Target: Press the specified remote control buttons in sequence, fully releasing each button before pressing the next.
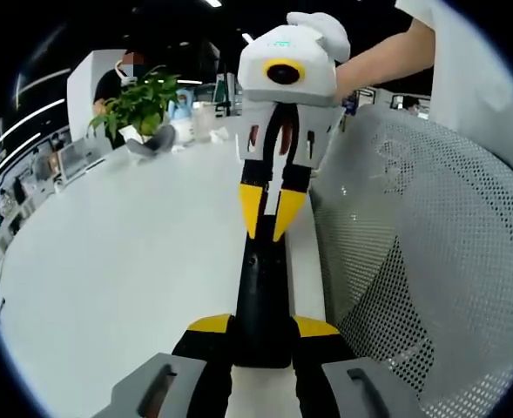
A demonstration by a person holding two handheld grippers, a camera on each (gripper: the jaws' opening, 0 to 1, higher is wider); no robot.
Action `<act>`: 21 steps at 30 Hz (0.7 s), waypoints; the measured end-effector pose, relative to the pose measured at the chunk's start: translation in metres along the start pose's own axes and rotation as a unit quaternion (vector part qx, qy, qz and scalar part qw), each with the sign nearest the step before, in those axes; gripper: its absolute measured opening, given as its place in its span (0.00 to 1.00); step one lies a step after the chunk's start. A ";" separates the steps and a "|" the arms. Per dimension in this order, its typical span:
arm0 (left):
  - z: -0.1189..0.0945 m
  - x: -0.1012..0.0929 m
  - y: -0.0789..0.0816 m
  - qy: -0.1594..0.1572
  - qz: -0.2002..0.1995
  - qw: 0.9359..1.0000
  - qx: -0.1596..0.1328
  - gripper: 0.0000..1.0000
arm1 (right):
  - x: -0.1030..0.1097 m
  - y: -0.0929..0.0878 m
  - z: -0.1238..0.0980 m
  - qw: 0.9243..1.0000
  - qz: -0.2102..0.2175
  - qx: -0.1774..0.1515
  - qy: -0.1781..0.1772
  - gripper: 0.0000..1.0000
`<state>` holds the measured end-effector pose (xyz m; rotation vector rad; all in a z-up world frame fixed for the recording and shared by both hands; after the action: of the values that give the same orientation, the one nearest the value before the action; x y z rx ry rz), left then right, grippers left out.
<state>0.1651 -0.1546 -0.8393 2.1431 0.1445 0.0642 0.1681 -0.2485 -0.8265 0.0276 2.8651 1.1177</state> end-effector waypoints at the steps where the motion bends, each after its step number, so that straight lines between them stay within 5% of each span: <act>1: 0.000 0.000 0.000 0.000 0.000 1.000 0.000 0.25 | 0.000 0.001 0.000 1.000 -0.006 0.004 -0.001 0.05; 17: 0.000 0.000 0.000 0.001 -0.001 1.000 -0.001 0.25 | 0.000 0.006 0.006 0.995 -0.078 0.050 0.042 0.04; 21: 0.000 0.000 0.000 0.001 -0.001 1.000 0.000 0.25 | -0.004 0.006 0.007 0.995 -0.010 0.078 0.057 0.04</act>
<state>0.1653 -0.1546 -0.8395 2.1422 0.1470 0.0645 0.1721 -0.2393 -0.8274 -0.0579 3.0403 0.9168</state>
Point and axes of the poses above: the point that each gripper's makers call its tool centre point, and the gripper's own axes: z roughly forward along the fingers, x roughly to its left, y roughly out of its top, the point moved 3 cm from there along -z, roughly backward along the fingers, and after that the axes turned 7 degrees about -x, right-handed, at the moved point
